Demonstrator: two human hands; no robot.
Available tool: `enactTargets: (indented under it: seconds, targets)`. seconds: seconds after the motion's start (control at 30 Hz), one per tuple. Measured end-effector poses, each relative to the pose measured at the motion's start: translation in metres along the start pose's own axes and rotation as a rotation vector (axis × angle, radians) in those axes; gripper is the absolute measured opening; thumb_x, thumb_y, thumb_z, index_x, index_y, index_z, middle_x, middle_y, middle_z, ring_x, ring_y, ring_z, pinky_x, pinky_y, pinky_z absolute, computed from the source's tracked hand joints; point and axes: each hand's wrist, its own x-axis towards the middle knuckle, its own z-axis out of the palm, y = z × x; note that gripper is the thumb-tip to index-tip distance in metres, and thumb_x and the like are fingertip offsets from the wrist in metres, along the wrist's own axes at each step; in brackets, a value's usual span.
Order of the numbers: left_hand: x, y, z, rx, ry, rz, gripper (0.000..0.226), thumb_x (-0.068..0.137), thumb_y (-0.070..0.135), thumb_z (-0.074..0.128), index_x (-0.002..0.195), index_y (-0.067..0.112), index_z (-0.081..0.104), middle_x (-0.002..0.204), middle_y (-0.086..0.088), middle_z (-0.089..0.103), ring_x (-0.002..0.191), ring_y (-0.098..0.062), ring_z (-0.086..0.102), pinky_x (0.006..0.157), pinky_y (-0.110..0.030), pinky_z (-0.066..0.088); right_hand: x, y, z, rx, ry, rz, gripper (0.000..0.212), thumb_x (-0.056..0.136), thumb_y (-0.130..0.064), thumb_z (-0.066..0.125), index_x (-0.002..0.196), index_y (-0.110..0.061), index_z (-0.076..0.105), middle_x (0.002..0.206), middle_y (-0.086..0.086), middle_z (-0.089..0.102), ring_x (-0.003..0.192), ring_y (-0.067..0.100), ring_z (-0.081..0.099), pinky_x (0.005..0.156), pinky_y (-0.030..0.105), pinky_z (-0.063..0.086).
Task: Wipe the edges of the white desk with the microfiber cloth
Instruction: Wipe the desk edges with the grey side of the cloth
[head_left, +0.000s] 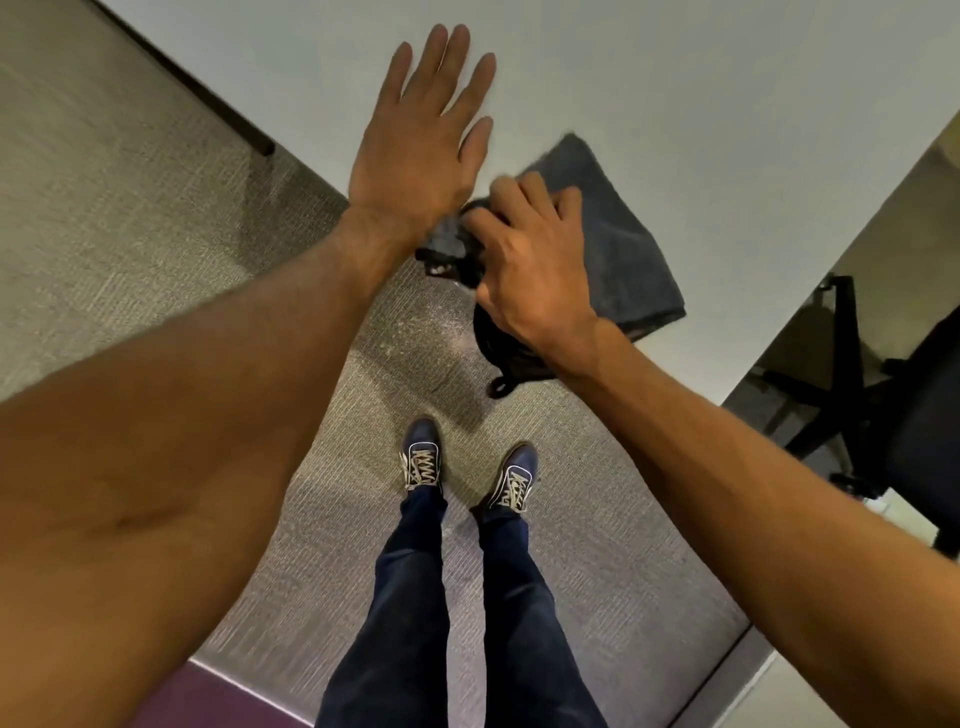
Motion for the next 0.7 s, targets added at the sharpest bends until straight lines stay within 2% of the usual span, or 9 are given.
enactTargets:
  seconds: [0.07,0.17,0.33,0.4,0.53,0.57,0.6,0.7]
  targets:
    - [0.0,-0.003,-0.002,0.007,-0.008,0.013,0.059,0.109,0.043,0.006,0.162,0.019,0.011,0.17,-0.011,0.008,0.157,-0.024,0.004,0.128,-0.045,0.006,0.009,-0.003,0.001,-0.022,0.016,-0.003,0.024,0.075,-0.012,0.058,0.095,-0.013,0.072,0.1,0.006,0.066,0.091,0.03,0.06,0.074,0.044,0.039]
    - [-0.005,-0.003,-0.003,-0.008,0.014,0.02,0.058,0.11,0.043,0.008,0.162,0.018,0.013,0.17,-0.01,0.009,0.157,-0.024,0.005,0.128,-0.045,0.008,-0.019,0.012,-0.001,-0.023,0.028,-0.039,0.029,0.077,-0.012,0.064,0.104,-0.015,0.075,0.103,0.006,0.067,0.092,0.03,0.06,0.075,0.042,0.033]
    - [-0.006,-0.003,-0.005,-0.046,0.009,0.034,0.059,0.11,0.043,0.007,0.162,0.017,0.015,0.17,-0.008,0.009,0.157,-0.022,0.004,0.128,-0.044,0.006,-0.058,0.055,-0.012,0.041,0.053,-0.063,0.036,0.083,-0.017,0.06,0.115,-0.017,0.076,0.102,0.013,0.067,0.091,0.036,0.06,0.072,0.046,0.041]
    - [-0.005,-0.002,-0.005,-0.047,0.014,0.033,0.059,0.109,0.043,0.006,0.162,0.017,0.015,0.17,-0.008,0.009,0.157,-0.022,0.004,0.127,-0.045,0.006,-0.056,0.061,-0.012,0.048,0.083,0.061,0.041,0.078,-0.014,0.057,0.114,-0.018,0.077,0.098,0.014,0.065,0.089,0.039,0.059,0.071,0.047,0.04]
    - [-0.005,-0.003,-0.001,-0.047,0.029,0.011,0.059,0.109,0.043,0.008,0.162,0.018,0.017,0.169,-0.008,0.011,0.157,-0.021,0.006,0.127,-0.044,0.006,-0.016,0.029,-0.002,0.092,0.2,0.547,0.035,0.068,-0.005,0.061,0.098,-0.015,0.078,0.095,0.013,0.06,0.092,0.035,0.057,0.073,0.038,0.027]
    - [-0.005,-0.003,-0.001,-0.047,0.033,0.011,0.059,0.109,0.043,0.008,0.162,0.018,0.018,0.169,-0.008,0.012,0.157,-0.021,0.006,0.127,-0.044,0.006,-0.01,0.019,0.0,0.094,0.222,0.573,0.034,0.065,-0.004,0.061,0.093,-0.013,0.077,0.094,0.013,0.06,0.092,0.034,0.057,0.073,0.036,0.026]
    - [-0.006,-0.002,-0.001,-0.047,0.036,0.013,0.059,0.109,0.043,0.009,0.162,0.018,0.018,0.169,-0.008,0.013,0.157,-0.021,0.007,0.127,-0.044,0.007,-0.011,0.011,0.002,0.09,0.223,0.521,0.033,0.064,-0.002,0.062,0.093,-0.012,0.076,0.093,0.013,0.061,0.09,0.033,0.057,0.073,0.036,0.026]
    - [-0.006,-0.003,-0.002,-0.03,0.034,0.027,0.059,0.11,0.044,0.007,0.162,0.019,0.016,0.169,-0.008,0.011,0.157,-0.021,0.005,0.127,-0.044,0.007,-0.042,0.014,0.0,0.07,0.139,0.16,0.038,0.071,-0.003,0.066,0.106,-0.011,0.077,0.095,0.015,0.064,0.087,0.036,0.059,0.071,0.04,0.034]
